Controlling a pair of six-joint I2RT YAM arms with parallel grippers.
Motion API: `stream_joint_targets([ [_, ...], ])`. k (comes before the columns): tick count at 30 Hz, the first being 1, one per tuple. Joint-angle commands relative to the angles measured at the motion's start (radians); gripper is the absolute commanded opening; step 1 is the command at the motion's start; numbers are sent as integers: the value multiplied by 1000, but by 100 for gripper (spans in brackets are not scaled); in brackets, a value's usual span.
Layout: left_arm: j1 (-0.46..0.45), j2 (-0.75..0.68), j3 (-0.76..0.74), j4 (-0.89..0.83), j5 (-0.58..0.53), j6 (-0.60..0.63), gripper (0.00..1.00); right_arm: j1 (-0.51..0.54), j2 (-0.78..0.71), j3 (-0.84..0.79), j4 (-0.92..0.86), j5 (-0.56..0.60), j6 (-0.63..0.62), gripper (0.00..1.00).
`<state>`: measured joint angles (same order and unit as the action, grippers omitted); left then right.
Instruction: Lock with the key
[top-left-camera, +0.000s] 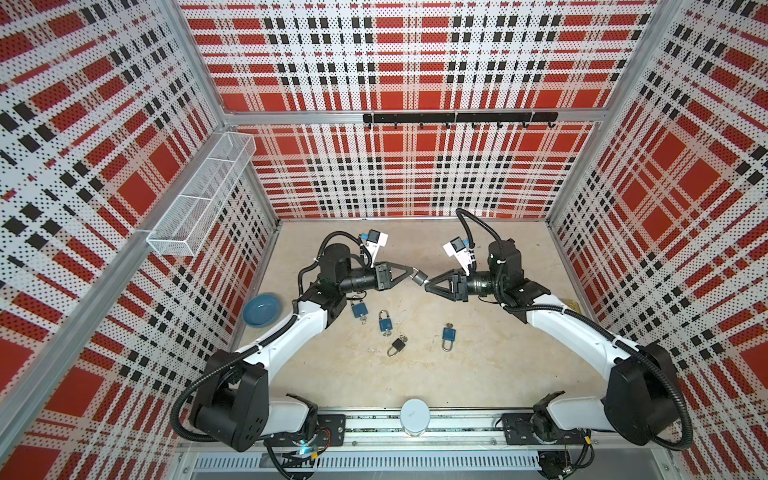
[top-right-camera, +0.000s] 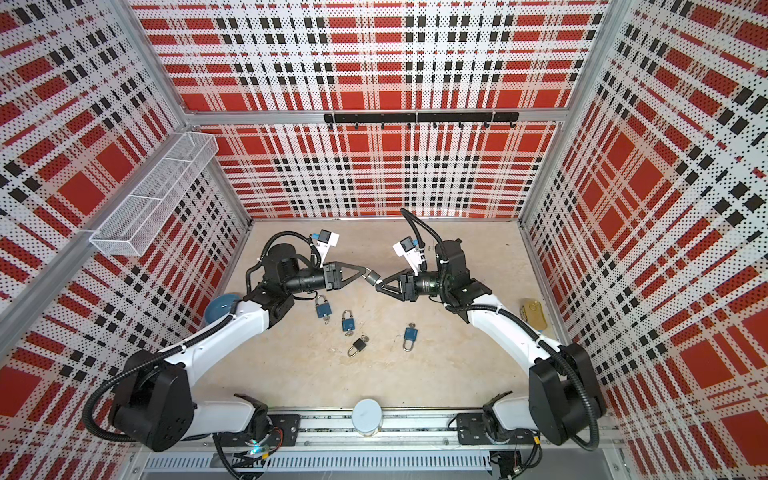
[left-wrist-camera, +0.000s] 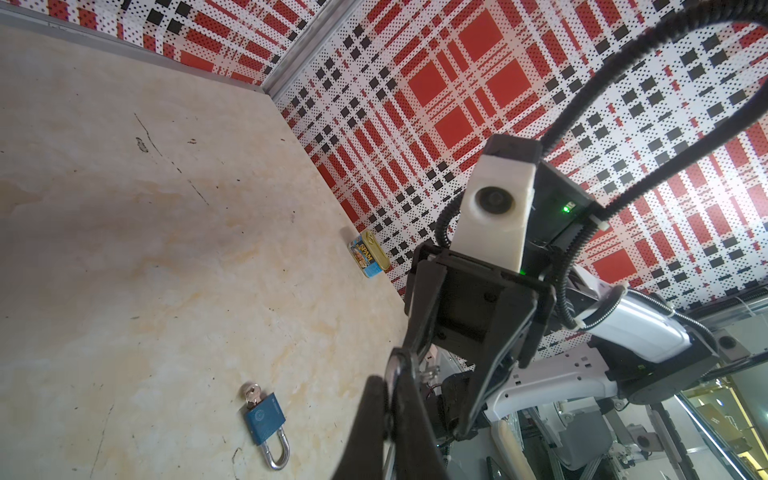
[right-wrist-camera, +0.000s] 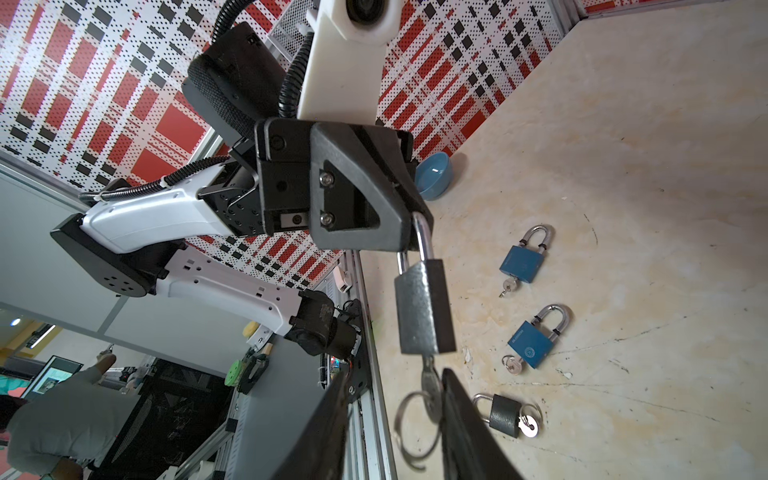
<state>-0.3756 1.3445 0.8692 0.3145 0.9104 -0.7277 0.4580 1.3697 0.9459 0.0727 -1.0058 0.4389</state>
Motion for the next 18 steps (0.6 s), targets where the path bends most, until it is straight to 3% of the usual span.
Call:
stream_joint_targets([
  [1, 7, -7, 27, -7, 8, 16, 0, -2, -20, -10, 81, -33, 1, 32],
  [18, -8, -29, 28, -12, 10, 10, 0, -3, 8, 2, 122, -37, 48, 12],
])
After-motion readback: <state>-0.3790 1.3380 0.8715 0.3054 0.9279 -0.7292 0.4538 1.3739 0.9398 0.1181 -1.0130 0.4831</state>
